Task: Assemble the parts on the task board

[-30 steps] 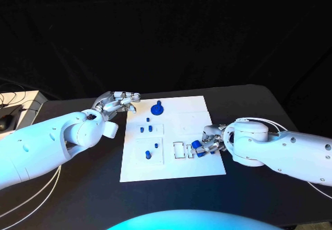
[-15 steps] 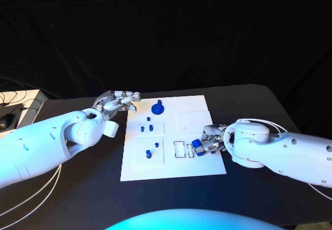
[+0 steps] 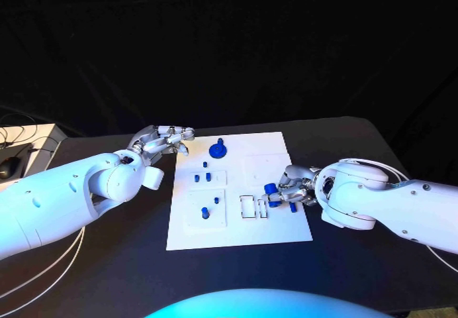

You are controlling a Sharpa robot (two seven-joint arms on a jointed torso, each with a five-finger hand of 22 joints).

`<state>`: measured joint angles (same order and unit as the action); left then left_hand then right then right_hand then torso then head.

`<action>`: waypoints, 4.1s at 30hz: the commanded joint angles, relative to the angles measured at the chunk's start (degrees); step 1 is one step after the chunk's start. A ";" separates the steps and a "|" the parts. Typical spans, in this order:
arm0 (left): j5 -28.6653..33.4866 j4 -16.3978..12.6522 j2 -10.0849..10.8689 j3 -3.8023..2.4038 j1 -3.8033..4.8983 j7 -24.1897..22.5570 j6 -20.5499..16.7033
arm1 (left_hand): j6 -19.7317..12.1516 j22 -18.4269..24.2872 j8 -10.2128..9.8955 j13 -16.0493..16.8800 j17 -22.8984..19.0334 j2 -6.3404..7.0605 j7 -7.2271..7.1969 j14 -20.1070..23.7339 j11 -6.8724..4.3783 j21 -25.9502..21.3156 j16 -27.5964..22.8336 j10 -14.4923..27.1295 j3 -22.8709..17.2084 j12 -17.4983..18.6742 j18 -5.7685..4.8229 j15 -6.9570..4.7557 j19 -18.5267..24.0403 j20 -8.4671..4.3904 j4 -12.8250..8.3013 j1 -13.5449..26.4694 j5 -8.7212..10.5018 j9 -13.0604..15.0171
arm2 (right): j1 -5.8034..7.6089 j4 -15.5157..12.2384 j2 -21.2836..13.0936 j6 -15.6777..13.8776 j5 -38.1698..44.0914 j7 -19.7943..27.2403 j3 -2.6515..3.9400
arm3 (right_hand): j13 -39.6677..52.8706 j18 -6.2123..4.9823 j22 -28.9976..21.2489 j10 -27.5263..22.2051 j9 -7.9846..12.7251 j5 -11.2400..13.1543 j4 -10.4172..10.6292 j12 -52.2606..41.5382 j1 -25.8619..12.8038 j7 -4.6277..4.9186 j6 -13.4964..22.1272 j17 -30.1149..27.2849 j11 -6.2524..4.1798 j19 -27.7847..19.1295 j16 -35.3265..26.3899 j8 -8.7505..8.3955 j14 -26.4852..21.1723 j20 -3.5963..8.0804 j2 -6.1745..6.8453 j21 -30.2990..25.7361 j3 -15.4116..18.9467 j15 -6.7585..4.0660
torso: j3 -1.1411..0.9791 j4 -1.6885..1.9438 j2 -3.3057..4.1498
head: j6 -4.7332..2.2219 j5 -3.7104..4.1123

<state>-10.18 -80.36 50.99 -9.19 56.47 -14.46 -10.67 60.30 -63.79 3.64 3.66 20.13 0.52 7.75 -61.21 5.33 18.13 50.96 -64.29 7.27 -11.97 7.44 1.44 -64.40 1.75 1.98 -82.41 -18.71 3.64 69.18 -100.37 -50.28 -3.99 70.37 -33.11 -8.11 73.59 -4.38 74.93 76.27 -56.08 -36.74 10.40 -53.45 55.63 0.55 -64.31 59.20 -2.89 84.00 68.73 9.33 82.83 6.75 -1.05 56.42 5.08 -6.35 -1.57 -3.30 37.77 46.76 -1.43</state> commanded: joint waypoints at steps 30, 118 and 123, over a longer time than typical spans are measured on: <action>0.20 -0.54 0.23 -0.04 0.02 -0.20 1.18 | -0.35 -0.03 0.34 0.04 0.11 -0.24 -0.17 -0.11 0.03 -0.23 -0.18 0.26 0.08 -0.19 -0.42 0.40 -0.41 0.11 0.12 -0.12 0.09 0.07 | -1.44 4.36 7.74 -3.35 -11.73 0.25 -0.68 | -0.28 0.55 7.62 0.08 -0.01 1.64 -8.04 0.21 -1.40 -0.01 -0.21 -0.31 -0.35 3.36 -0.18 0.22 0.21 0.32 -0.43 -0.13 -7.07 0.02 | 0.00 0.01 0.06 | 0.61 -0.80; 0.32 -0.85 0.81 -0.04 0.04 0.07 1.69 | -1.34 -0.11 0.38 0.04 0.12 -0.16 0.12 -0.02 0.29 -0.56 -0.37 1.03 0.36 -0.20 -0.38 0.57 -0.38 0.25 0.27 -0.02 0.07 0.09 | -2.15 4.06 7.04 -3.57 -9.51 1.51 -0.87 | -1.17 0.58 7.80 -0.23 0.19 29.20 6.07 0.48 -5.75 0.21 -0.52 0.34 -0.11 3.34 -0.50 0.82 0.28 0.13 9.46 0.51 -7.97 0.21 | -0.12 0.02 0.11 | 1.00 -1.60; 0.32 -0.83 0.83 -0.04 0.03 -0.06 1.66 | -1.34 -0.13 0.40 0.05 0.14 -0.18 0.11 0.01 0.28 -0.59 -0.34 1.05 0.32 -0.32 -0.34 0.57 -0.40 0.29 0.20 -0.16 0.07 0.09 | -2.18 2.32 4.82 -5.44 -10.29 3.27 -0.80 | -1.07 0.65 7.87 -0.04 0.02 28.44 3.81 0.36 -3.82 0.15 -0.52 0.41 -0.21 3.32 -0.40 1.17 0.29 0.19 7.00 1.03 -7.09 0.18 | -0.09 -0.05 0.04 | 0.86 -1.54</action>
<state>-10.11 -81.07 51.83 -9.19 56.49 -14.11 -10.05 59.17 -63.86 3.71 3.66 20.20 0.52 7.87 -61.42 5.64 17.91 50.96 -63.57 7.42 -11.97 7.44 1.65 -64.60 1.96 2.14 -82.41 -18.71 3.68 67.03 -97.55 -44.98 -7.59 60.86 -32.04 -8.95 72.44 -4.38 74.94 76.16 -56.01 -8.01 14.91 -52.78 51.57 0.68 -64.62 59.53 -2.78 83.99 68.06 10.37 82.90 6.73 6.40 57.25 -2.18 -6.26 -1.69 -3.26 37.85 47.69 -3.02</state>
